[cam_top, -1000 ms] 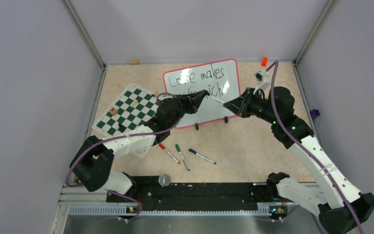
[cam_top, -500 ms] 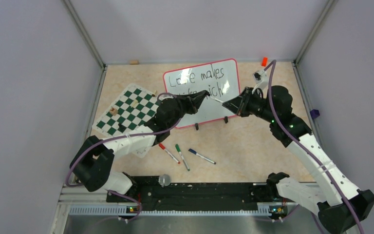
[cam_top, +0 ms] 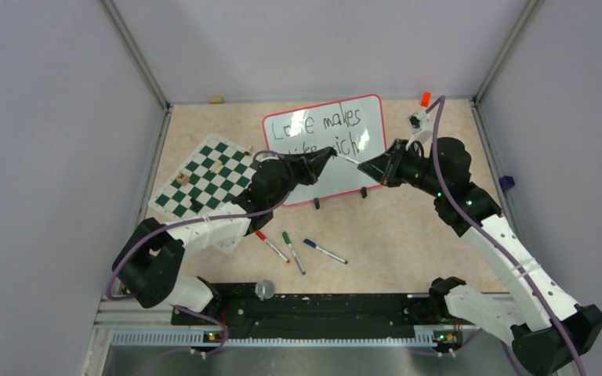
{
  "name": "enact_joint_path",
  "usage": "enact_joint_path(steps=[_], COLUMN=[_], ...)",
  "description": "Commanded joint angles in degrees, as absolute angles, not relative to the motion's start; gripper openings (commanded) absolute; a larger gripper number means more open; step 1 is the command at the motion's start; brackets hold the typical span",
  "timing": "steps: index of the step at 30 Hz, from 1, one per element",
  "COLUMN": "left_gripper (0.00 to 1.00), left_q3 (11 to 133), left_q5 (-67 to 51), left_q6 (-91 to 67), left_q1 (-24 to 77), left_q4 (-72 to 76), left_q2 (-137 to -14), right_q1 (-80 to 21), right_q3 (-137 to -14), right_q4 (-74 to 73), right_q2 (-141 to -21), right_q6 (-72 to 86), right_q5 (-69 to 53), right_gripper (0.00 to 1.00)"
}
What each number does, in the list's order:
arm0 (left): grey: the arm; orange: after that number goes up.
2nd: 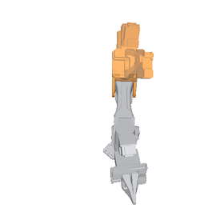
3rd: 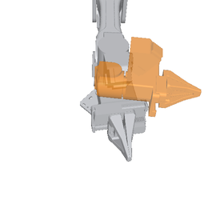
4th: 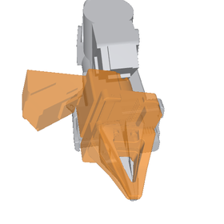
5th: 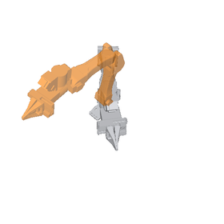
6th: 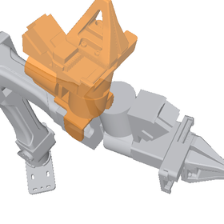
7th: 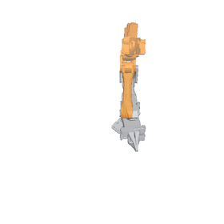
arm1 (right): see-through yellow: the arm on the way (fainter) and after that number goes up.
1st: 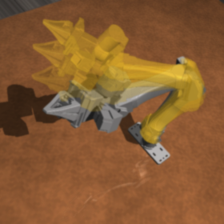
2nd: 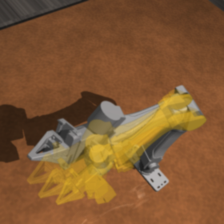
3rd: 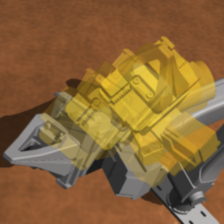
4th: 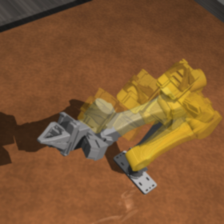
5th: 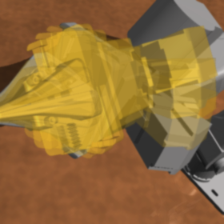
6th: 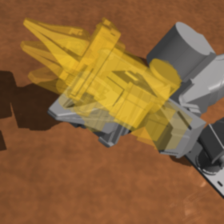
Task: Write a sentence on the whiteboard
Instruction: Insert the whiteboard marker without the cap into the pen cap.
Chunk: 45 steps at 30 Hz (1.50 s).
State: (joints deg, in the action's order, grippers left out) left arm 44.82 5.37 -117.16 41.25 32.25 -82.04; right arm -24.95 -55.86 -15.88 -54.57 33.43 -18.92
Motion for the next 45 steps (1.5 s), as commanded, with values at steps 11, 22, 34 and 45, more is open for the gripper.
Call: enact_joint_path(steps=[11, 22, 34, 45], left_gripper=[0.00, 0.00, 0.00, 0.00], left_q3=[44.69, 45.24, 43.60, 43.95], left_q5=[3.80, 1.84, 3.60, 3.34], left_q6=[-119.32, -116.38, -117.51, -117.38], left_q1=[40.87, 41.42, 40.96, 40.96], left_q4=[39.46, 35.49, 37.85, 37.71], left_q2=[-82.44, -81.10, -81.37, -81.64], right_q1=[-24.67, -24.63, -24.62, -24.64], right_q3=[-55.71, -56.90, -57.47, -57.50], right_q4=[-14.08, -12.81, -18.48, -18.65], right_q2=[-54.41, -56.02, -52.90, -51.88], right_q6=[33.02, 33.30, 32.33, 32.24], right_q5=[-18.17, -18.08, -17.46, -18.54], right_gripper=[0.00, 0.00, 0.00, 0.00])
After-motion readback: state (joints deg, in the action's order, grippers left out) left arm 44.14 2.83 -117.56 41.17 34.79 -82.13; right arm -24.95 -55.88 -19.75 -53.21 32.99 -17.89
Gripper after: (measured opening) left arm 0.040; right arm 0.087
